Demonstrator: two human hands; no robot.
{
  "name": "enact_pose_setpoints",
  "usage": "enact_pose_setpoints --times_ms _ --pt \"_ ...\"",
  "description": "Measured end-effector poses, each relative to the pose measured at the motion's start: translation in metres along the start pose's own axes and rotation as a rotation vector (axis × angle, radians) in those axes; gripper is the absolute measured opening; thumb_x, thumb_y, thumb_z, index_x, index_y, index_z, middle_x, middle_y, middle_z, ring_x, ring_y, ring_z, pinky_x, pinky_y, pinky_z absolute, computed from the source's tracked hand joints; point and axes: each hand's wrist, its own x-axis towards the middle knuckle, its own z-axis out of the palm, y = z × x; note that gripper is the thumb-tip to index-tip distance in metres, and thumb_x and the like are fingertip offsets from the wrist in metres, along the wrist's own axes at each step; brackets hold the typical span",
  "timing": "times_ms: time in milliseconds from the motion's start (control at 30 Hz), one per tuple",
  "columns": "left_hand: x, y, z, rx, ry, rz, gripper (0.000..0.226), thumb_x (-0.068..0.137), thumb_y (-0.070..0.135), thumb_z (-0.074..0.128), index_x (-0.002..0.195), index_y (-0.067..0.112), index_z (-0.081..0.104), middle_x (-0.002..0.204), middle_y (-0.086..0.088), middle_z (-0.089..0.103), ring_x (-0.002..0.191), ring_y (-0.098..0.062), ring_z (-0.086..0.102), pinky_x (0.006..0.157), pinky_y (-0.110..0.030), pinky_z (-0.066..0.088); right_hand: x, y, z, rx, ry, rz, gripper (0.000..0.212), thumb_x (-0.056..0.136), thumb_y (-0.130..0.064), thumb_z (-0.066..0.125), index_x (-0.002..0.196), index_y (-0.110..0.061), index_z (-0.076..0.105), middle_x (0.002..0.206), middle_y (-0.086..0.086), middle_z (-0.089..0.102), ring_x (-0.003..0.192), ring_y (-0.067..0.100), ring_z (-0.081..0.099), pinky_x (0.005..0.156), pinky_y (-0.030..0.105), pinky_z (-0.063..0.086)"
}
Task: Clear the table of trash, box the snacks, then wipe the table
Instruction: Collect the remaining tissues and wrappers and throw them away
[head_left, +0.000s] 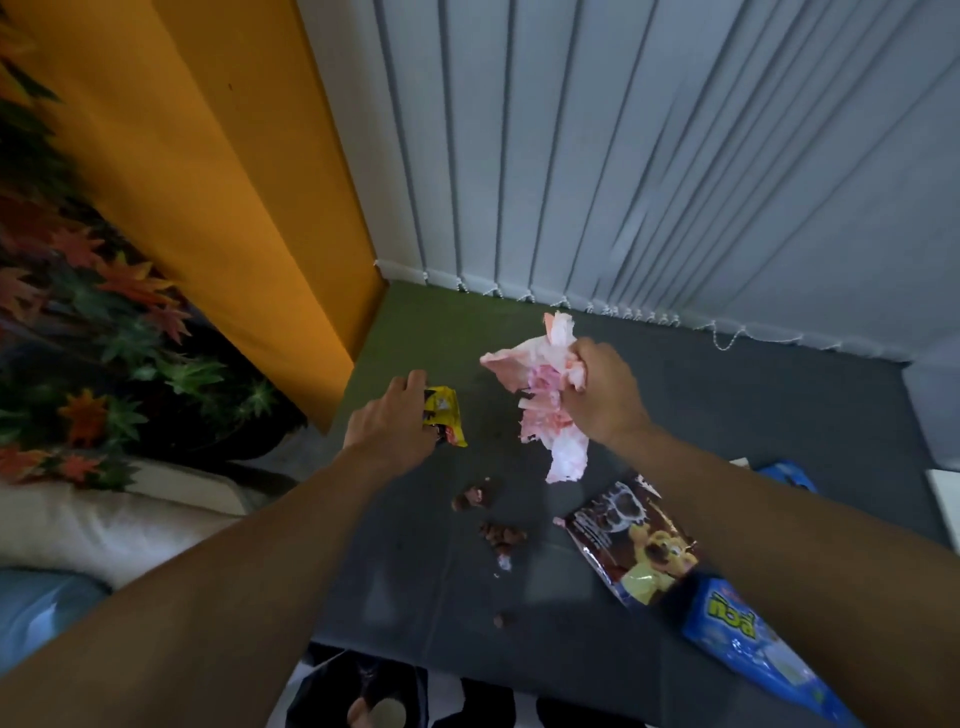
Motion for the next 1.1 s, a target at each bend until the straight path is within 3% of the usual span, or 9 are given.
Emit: enact_pose_setpoints --times_ms 133,233,433,567,633,767,933,1033,1100 --pt "0.003 0.015 0.004 -0.001 -0.006 0.013 0.06 0.087 0.034 0.067 0.134 0.019 0.032 0.129 -0.007 0.052 0.107 -0.039 0.06 0.073 -0.041 0.042 -0.017 0.019 -0.001 0.083 0.021 0.049 0.045 0.084 -0.008 0.065 0.127 -0.019 0.059 0.113 0.009 0.052 0.102 0.028 0.055 0.088 0.035 0.046" --pt "0.004 0.019 0.012 0.014 -0.008 0.022 0.06 0.087 0.037 0.067 0.132 0.019 0.031 0.129 -0.007 0.052 0.108 -0.039 0.061 0.073 -0.041 0.042 -0.03 0.035 0.009 0.061 -0.013 0.068 0.048 0.085 -0.007 0.065 0.131 -0.017 0.059 0.12 0.013 0.05 0.109 0.032 0.055 0.093 0.031 0.044" --pt "0.003 0.017 0.028 0.046 -0.05 0.023 0.061 0.087 0.036 0.065 0.134 0.019 0.031 0.131 -0.008 0.05 0.111 -0.04 0.06 0.077 -0.042 0.043 -0.056 0.055 0.039 -0.252 -0.343 0.095 0.05 0.092 -0.038 0.059 0.14 -0.032 0.046 0.137 0.008 0.039 0.126 0.031 0.045 0.106 0.043 0.043" --pt "0.003 0.013 0.035 0.059 -0.072 0.009 0.062 0.088 0.036 0.065 0.136 0.019 0.031 0.134 -0.007 0.05 0.113 -0.038 0.06 0.079 -0.042 0.043 -0.064 0.054 0.048 -0.306 -0.449 0.084 0.081 0.065 -0.06 0.07 0.136 -0.037 0.038 0.141 0.003 0.034 0.131 0.032 0.037 0.102 0.055 0.042" --pt "0.003 0.012 0.037 0.062 -0.079 0.004 0.062 0.088 0.036 0.065 0.137 0.019 0.03 0.134 -0.007 0.05 0.114 -0.038 0.06 0.08 -0.042 0.043 -0.062 0.054 0.048 -0.322 -0.461 0.07 0.085 0.065 -0.057 0.076 0.137 -0.036 0.037 0.141 0.003 0.035 0.13 0.032 0.036 0.102 0.054 0.043" --pt "0.005 0.012 0.038 0.058 -0.084 0.005 0.062 0.088 0.035 0.065 0.136 0.018 0.031 0.133 -0.007 0.05 0.113 -0.038 0.06 0.08 -0.043 0.044 -0.05 0.058 0.052 -0.312 -0.414 0.056 0.068 0.078 -0.03 0.081 0.135 -0.028 0.045 0.129 0.008 0.05 0.12 0.028 0.049 0.099 0.039 0.048" --pt "0.011 0.009 0.037 0.054 -0.087 0.006 0.063 0.087 0.037 0.066 0.136 0.018 0.031 0.133 -0.007 0.05 0.111 -0.038 0.061 0.08 -0.044 0.045 -0.038 0.059 0.051 -0.306 -0.283 0.01 0.06 0.079 -0.029 0.082 0.133 -0.023 0.055 0.134 0.005 0.044 0.118 0.026 0.051 0.097 0.036 0.05" --pt "0.012 0.008 0.038 0.056 -0.096 -0.005 0.062 0.088 0.036 0.066 0.136 0.019 0.031 0.133 -0.007 0.05 0.111 -0.039 0.06 0.078 -0.043 0.043 -0.029 0.053 0.053 -0.28 -0.337 -0.013 0.089 0.074 -0.027 0.085 0.147 -0.026 0.032 0.148 0.002 0.039 0.127 0.03 0.049 0.095 0.044 0.053" --pt "0.013 0.008 0.039 0.057 -0.107 -0.013 0.061 0.088 0.035 0.066 0.136 0.02 0.031 0.133 -0.007 0.05 0.111 -0.04 0.06 0.077 -0.042 0.041 -0.025 0.052 0.058 -0.309 -0.412 -0.022 0.101 0.071 -0.027 0.087 0.149 -0.03 0.022 0.141 0.003 0.051 0.125 0.027 0.053 0.091 0.046 0.055"
